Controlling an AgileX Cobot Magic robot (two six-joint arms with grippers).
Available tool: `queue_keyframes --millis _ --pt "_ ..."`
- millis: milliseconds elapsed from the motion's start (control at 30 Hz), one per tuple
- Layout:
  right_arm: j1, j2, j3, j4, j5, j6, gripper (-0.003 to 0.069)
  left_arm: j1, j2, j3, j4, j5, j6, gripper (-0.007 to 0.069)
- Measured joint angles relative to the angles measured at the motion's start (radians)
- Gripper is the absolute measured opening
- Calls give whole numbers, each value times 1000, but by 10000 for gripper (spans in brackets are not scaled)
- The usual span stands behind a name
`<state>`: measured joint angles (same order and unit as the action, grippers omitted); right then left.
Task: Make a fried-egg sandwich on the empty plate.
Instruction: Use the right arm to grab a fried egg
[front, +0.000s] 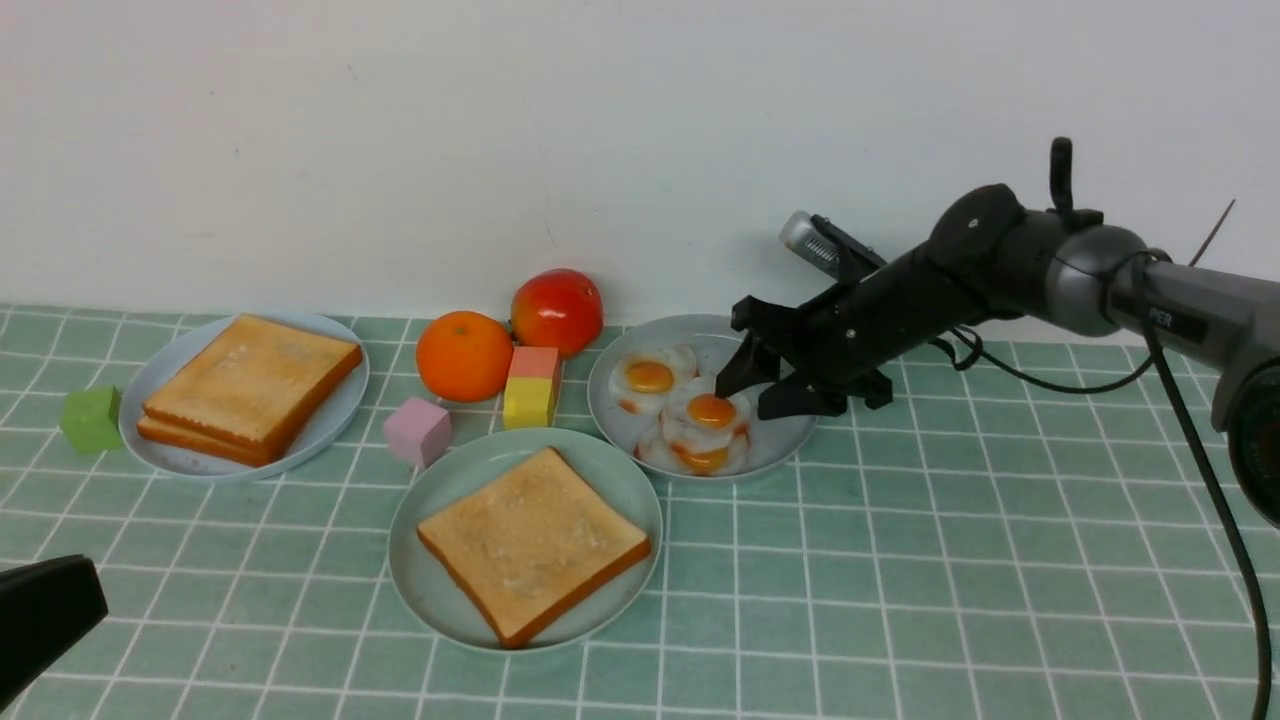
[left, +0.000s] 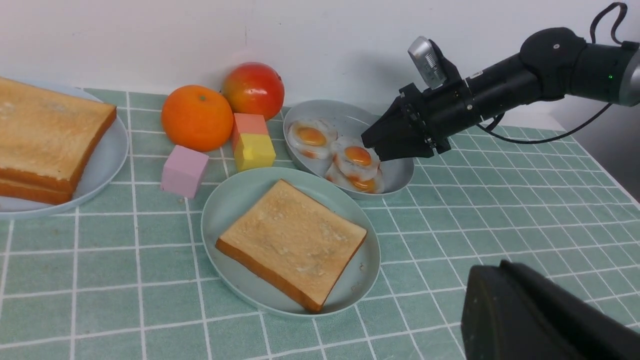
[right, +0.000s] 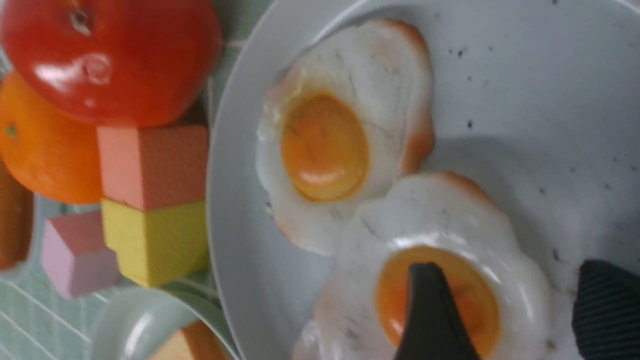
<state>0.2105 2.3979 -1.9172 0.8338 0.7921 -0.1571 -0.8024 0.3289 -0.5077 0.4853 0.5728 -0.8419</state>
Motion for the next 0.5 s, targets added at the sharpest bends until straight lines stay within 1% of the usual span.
queue_keyframes --millis 100,233,367,433,500 --pt "0 7 -1 39 -10 -2 403 0 1 0 0 0 -1 -13" --pt "0 7 -1 46 -11 -13 402 0 1 0 0 0 -1 -13" --pt "0 8 -1 46 -12 -25 384 0 1 0 0 0 -1 -13" --pt "0 10 -1 46 -13 -51 344 0 1 0 0 0 -2 -13" --pt "0 13 -1 46 -18 -77 283 0 1 0 0 0 -2 -13"
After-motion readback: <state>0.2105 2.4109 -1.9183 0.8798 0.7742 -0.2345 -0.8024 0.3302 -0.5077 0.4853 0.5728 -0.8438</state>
